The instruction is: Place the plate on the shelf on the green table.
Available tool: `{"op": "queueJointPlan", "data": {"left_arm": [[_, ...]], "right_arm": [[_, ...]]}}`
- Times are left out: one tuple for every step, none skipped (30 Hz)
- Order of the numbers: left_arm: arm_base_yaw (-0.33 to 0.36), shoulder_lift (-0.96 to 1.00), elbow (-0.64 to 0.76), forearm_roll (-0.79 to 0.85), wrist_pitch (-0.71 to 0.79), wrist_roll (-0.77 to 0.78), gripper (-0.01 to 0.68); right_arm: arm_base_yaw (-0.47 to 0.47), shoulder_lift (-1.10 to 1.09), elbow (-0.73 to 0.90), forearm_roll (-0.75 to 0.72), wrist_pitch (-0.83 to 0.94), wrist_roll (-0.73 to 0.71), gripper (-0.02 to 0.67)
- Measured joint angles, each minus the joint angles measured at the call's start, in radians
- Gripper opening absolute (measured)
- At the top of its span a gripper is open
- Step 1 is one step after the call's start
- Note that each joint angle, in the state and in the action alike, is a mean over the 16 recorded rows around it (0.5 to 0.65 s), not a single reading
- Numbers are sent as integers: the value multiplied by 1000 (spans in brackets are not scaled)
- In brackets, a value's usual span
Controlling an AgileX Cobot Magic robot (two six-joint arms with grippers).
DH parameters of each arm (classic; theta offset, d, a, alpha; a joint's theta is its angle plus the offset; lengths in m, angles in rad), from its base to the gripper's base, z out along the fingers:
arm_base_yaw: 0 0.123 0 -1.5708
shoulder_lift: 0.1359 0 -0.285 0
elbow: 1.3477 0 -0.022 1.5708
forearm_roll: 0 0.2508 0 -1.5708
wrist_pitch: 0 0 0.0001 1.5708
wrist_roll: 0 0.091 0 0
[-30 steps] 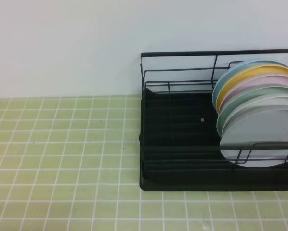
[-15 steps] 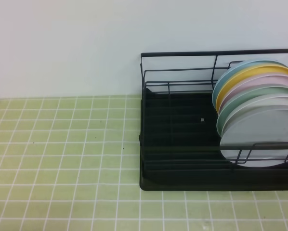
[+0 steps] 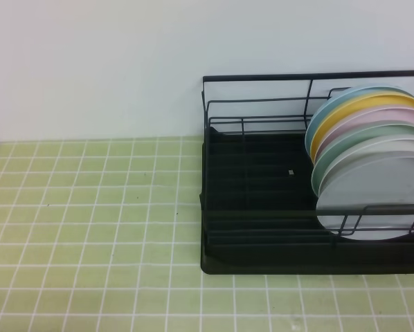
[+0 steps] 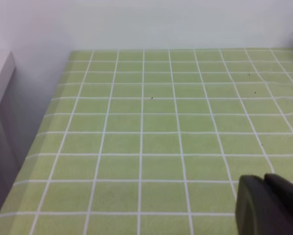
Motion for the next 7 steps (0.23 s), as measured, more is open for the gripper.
{"op": "queueJointPlan", "data": {"left_arm": [[0, 0, 0, 0, 0, 0, -2], [0, 0, 0, 0, 0, 0, -2], [0, 0, 0, 0, 0, 0, -2], [0, 0, 0, 0, 0, 0, -2], [0, 0, 0, 0, 0, 0, -2], [0, 0, 0, 0, 0, 0, -2], [0, 0, 0, 0, 0, 0, -2]], "right_arm": [[0, 0, 0, 0, 0, 0, -4], [0, 0, 0, 0, 0, 0, -4], [0, 0, 0, 0, 0, 0, -4], [0, 0, 0, 0, 0, 0, -4], [0, 0, 0, 0, 0, 0, -4], [0, 0, 0, 0, 1, 0, -4], [0, 0, 0, 0, 1, 0, -4]]}}
